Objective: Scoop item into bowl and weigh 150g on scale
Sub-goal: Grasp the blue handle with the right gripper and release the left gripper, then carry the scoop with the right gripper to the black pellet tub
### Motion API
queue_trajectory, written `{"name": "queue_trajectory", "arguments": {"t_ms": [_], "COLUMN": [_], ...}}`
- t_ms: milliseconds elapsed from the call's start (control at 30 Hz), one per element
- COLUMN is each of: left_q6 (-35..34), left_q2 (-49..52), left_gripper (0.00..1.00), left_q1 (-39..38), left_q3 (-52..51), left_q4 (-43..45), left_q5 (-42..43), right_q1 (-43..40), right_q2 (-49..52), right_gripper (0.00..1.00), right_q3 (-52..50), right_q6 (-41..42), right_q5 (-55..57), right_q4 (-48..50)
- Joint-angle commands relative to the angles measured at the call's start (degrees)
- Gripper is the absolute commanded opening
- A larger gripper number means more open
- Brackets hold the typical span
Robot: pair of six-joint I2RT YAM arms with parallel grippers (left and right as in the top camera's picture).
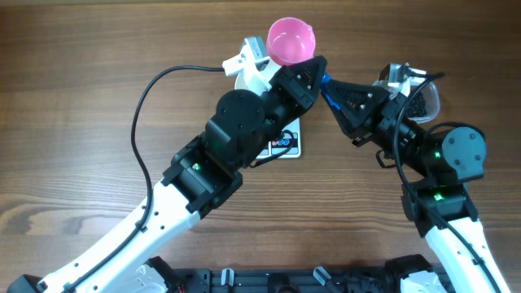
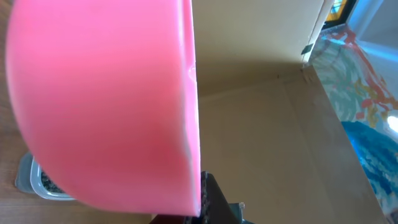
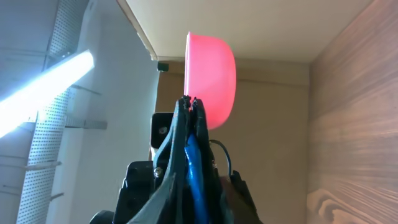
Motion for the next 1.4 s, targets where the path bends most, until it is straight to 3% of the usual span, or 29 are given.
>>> {"name": "queue_trajectory", "arguments": {"t_ms": [0,167,200,300,333,367,467,567,600,733,900,967,1100,1367], "left_q6": [0.3,0.3,0.3,0.3,0.3,0.3,0.3,1.8,6.4,10.9,26.0,31.6,35.0,42.3], "left_q2": [-0.2,-0.2,-0.2,-0.2,-0.2,-0.2,-0.2,-0.2,-0.2,-1.1,-5.9,-9.0,-13.7,-10.0], "left_gripper": [0.04,0.04,0.11,0.36,0.58,0.72,0.99,1.00,1.00,1.00,1.00,1.00,1.00,1.00], "left_q1": [-0.2,-0.2,-0.2,-0.2,-0.2,-0.2,-0.2,-0.2,-0.2,-0.2,0.0,1.0,4.8,13.6], "left_q3": [0.7,0.7,0.7,0.7,0.7,0.7,0.7,0.7,0.7,0.7,0.7,0.7,1.9,18.8], "left_q4": [0.1,0.1,0.1,0.1,0.1,0.0,-1.6,-4.2,-5.2,-11.5,-26.6,-32.0,-41.5,-73.5], "left_q5": [-0.7,-0.5,-0.3,0.9,1.7,2.1,2.7,4.1,6.8,9.4,8.2,7.6,6.8,6.8], "right_q1": [0.2,0.2,0.2,0.2,0.2,0.2,0.2,0.2,0.2,-1.0,-6.4,-8.5,-10.0,-10.0], "right_q2": [0.2,0.2,0.2,0.2,0.2,0.2,0.2,0.2,0.2,0.1,-1.5,-2.9,-4.5,-1.9], "right_gripper": [0.17,0.12,0.10,0.04,0.04,0.04,0.04,0.04,0.04,0.05,0.05,0.05,0.05,0.05], "right_q3": [0.5,0.5,0.5,0.5,0.5,0.5,0.5,0.5,0.5,0.5,0.6,1.3,6.2,30.8], "right_q6": [0.2,0.1,0.1,-0.3,-0.8,-2.1,-5.0,-10.8,-15.7,-21.0,-26.5,-29.8,-38.9,-56.1], "right_q5": [0.5,0.3,0.1,0.2,0.2,0.5,2.2,6.5,9.5,13.0,12.7,12.5,13.1,19.0], "right_q4": [0.5,0.5,0.5,0.4,0.2,0.2,-2.3,-6.5,-8.2,-11.9,-16.3,-21.6,-35.3,-69.7]}}
